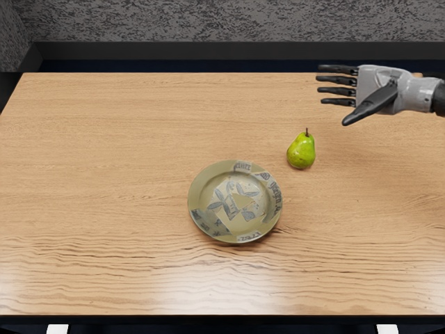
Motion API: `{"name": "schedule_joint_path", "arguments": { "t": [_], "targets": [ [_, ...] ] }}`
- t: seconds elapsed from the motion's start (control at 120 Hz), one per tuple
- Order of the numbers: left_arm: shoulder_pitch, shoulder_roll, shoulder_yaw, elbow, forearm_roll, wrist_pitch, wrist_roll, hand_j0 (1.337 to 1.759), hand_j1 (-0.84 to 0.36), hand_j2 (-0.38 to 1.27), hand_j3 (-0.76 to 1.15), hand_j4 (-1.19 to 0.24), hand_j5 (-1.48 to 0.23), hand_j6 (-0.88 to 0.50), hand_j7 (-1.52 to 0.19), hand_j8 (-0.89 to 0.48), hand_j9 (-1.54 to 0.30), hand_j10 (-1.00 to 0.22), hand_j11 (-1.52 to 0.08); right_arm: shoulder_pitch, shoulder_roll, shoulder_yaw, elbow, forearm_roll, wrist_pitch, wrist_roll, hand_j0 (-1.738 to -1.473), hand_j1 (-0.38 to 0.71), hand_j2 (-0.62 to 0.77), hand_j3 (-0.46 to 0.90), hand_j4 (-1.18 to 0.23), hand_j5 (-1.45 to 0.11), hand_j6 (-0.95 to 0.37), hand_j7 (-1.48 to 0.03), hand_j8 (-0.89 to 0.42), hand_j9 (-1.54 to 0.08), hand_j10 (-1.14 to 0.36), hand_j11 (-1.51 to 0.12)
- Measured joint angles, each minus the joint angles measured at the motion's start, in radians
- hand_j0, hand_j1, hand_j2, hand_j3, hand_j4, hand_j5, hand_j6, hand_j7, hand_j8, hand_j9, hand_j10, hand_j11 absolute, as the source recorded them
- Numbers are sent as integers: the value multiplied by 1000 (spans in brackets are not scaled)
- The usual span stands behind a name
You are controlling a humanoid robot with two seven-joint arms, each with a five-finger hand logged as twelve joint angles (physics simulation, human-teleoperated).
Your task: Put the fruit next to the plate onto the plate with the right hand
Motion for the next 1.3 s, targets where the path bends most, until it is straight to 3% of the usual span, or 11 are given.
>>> {"name": "schedule_joint_path", "arguments": {
  "t": [0.2, 0.258, 0.317, 0.45, 0.667, 0.942, 1.15, 1.3],
  "targets": [
    [-1, 0, 0, 0, 0, 0, 0, 1658, 348, 0, 0, -1, -1, -1, -1, -1, -1, -1, -1, 3, 8, 0, -13, -7, 0, -39, -1658, -349, 1, 0, 0, 0, 2, 0, 2, 0, 1, 0],
    [0, 0, 0, 0, 0, 0, 0, 1658, 348, 0, 0, -1, -1, -1, -1, -1, -1, -1, -1, 5, 42, 6, -39, -42, 0, -35, -1658, -349, 1, 0, 0, 0, 2, 0, 2, 0, 1, 0],
    [0, 0, 0, 0, 0, 0, 0, 1658, 348, 0, 0, -1, -1, -1, -1, -1, -1, -1, -1, 5, 83, 39, -78, -148, 0, 13, -1658, -349, 1, 0, 0, 0, 2, 0, 2, 0, 1, 0],
    [-1, 0, 0, 0, 0, 0, 0, 1658, 348, 0, 0, -1, -1, -1, -1, -1, -1, -1, -1, 0, 129, 79, -118, -386, 0, 171, -1658, -349, 1, 0, 0, 0, 1, 0, 1, 0, 1, 0],
    [0, 0, 0, 0, 0, 0, 0, 1658, 348, 0, 0, -1, -1, -1, -1, -1, -1, -1, -1, -55, 194, 81, -132, -610, 0, 325, -1658, -349, 1, 0, -1, 0, -1, 0, 0, 0, 0, 0],
    [-1, 0, 0, 0, 0, 0, 0, 1658, 348, 0, 0, -1, -1, -1, -1, -1, -1, -1, -1, -125, 210, 70, -148, -682, -83, 424, -1658, -349, 2, 0, -1, 0, -1, 0, -1, 0, -1, 0],
    [-1, 0, 0, 0, 0, 0, 0, 1658, 348, 0, 0, -1, -1, -1, -1, -1, -1, -1, -1, -169, 250, 67, -183, -680, -149, 474, -1658, -348, 2, 0, -2, -2, -3, -2, -2, -2, -2, -2],
    [-1, 0, 0, 0, 0, 0, 0, 1658, 348, 0, 0, -1, -1, -1, -1, -1, -1, -1, -1, -192, 261, 69, -201, -676, -158, 542, -1658, -314, -4, 0, -31, -39, -31, -39, -31, -39, -30, -39]
  ]
}}
